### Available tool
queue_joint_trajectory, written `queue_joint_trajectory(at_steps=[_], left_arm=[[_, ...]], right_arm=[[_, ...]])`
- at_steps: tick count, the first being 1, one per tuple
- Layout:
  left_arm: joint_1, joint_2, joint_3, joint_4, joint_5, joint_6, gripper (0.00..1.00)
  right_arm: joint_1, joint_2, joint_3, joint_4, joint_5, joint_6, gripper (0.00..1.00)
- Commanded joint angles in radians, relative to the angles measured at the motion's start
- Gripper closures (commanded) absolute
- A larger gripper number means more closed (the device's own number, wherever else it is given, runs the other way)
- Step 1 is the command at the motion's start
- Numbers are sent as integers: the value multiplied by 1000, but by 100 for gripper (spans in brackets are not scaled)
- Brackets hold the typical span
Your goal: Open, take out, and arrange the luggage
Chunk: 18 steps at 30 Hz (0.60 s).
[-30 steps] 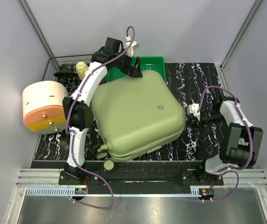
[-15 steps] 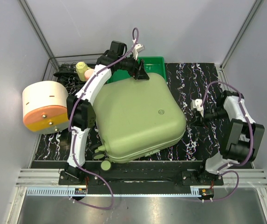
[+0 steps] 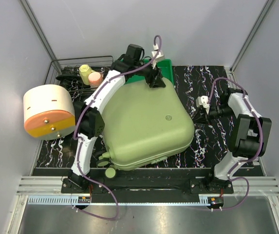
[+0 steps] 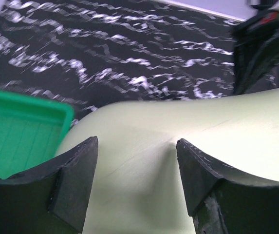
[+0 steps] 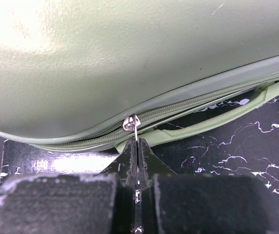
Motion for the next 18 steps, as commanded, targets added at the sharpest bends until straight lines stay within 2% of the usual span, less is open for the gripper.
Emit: queue_joint_trajectory(at_steps=[1,5,7,9,14,18], left_arm=[[-171,90,-75,-448,133,-1,32],[-138,18,-80,-456,69,4,9],[-45,-77,-106,-425,50,-50,2],[69,-210,-175,-379,-5,-73,1],[314,-486,-374,-395,-146,-87,1],[544,-730,-564,-431,-162,-114,1]], right_arm=[[38,-35,-32,153,-151,-48,100],[23,-65,-76,151,-97,-46,100],[12,-96,-105,147,-83,-45,100],[5,-116,-130,139,-83,-40,100],[1,-147,-150,99,-85,-48,100],[0,-154,-159,59,-85,-88,100]])
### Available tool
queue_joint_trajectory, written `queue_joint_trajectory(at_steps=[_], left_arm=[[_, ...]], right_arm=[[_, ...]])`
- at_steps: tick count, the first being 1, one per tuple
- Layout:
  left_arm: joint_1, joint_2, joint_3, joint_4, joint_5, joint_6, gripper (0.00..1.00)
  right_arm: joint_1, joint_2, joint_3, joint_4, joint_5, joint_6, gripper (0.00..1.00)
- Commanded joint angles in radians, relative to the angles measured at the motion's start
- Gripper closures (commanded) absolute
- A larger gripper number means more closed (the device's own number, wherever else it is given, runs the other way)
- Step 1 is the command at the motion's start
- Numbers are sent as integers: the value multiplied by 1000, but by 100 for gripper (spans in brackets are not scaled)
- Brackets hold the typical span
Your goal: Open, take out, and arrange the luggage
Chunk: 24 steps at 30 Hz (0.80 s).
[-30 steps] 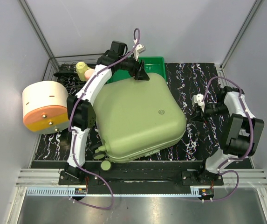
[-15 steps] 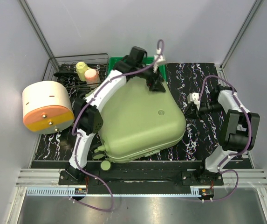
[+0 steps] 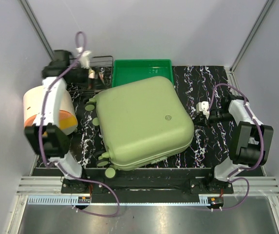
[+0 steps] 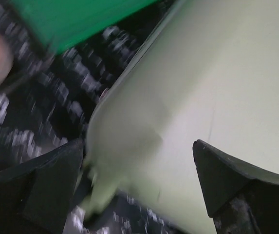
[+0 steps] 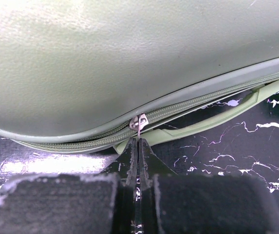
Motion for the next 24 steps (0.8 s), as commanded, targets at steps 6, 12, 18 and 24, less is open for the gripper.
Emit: queue_joint_trajectory(at_steps=[6,12,18,24], left_arm=[[185,-387,-452,-187,24,-36,1],[34,-313,-553,2,86,-125,1],[-182,-95,-344,-9,110,-22,1],[-279,116,-77,-136,15,127,2]], right_arm=[[8,-60,-28,-179,-52,-178,100],[8,-124,-87,-282,-27,-304,100],[11,-304,-195,-391,-3,-320,100],[11,-418,-247,-389,-7,-182,100]])
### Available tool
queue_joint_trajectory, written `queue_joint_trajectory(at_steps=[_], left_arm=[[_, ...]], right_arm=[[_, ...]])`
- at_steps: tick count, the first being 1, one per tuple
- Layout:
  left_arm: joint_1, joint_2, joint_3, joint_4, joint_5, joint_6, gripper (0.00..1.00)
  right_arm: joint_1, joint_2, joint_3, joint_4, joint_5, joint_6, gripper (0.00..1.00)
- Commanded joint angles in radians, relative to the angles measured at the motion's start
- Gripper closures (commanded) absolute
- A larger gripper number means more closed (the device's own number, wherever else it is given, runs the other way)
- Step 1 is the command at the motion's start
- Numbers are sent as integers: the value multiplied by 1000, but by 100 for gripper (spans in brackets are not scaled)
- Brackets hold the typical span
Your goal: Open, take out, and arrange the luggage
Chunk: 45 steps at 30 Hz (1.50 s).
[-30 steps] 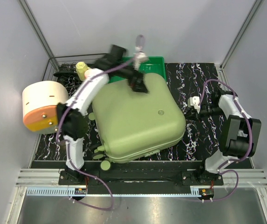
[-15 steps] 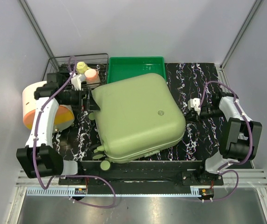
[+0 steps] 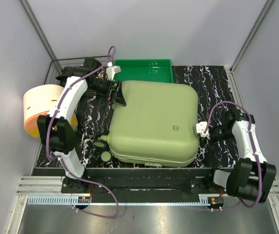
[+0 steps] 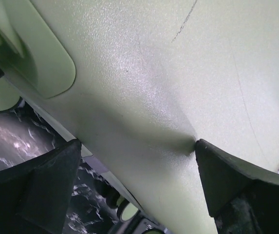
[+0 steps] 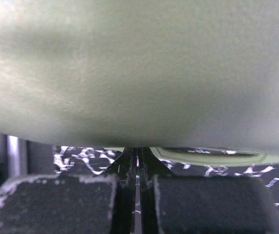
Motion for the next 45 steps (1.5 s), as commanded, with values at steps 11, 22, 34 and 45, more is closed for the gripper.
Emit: queue_joint_trajectory(at_steps=[11,22,34,45], left_arm=[[-7,44,349,21,-99,182,1],[-240,226,549,342,-193,-100,1],[-513,438,544,790,-921,-1,1],[-594,619,526,995,-1272,315,1]], right_arm=[[37,-37,-10,-312,-267,-51,100],[37,-84,-37,-294,-278,24,100],[37,-156,-78,-265,-338,110,100],[37,-161,-81,-256,-351,123,100]])
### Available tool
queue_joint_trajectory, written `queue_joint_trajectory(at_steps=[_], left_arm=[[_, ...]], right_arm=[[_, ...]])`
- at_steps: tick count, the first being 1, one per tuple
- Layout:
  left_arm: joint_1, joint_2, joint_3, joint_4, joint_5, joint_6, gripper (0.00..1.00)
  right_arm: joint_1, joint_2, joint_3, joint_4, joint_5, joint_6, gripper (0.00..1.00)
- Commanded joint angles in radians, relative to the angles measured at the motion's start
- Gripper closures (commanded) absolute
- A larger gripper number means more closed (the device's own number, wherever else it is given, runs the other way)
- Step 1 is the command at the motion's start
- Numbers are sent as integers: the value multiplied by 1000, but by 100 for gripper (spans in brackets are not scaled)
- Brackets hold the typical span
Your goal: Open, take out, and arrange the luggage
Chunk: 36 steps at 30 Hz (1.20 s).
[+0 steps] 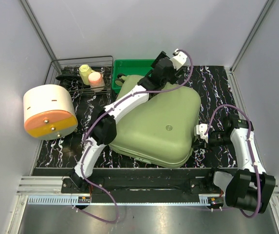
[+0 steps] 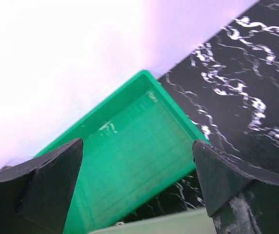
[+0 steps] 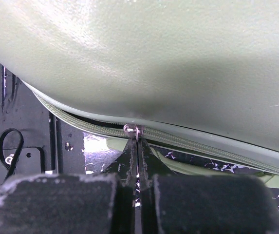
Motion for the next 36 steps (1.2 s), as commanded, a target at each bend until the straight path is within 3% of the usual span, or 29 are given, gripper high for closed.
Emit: queue_joint_trajectory(at_steps=[1,9,14,17,24,31,36], left_arm=[[-7,93,-12,83,-166,182,1],[-59,127,-44,69,-143,274,1],[-53,-9,-294,83,82,297,1],[-40,-72,-374,69,206,297,3],[-4,-86,-379,-9,370,303,6],[-1,-120,-399,-69,556,316,7],[-3,-120,-399,-120,613,316,9]], right_arm=[[16,-27,13,-190,-223,2,100],[16,-26,10,-158,-226,27,100],[10,-4,45,1,-153,229,100],[-38,35,77,74,-116,243,100],[-113,207,212,59,-87,144,100],[-145,400,365,171,-79,108,100],[-170,560,497,183,-96,39,100]])
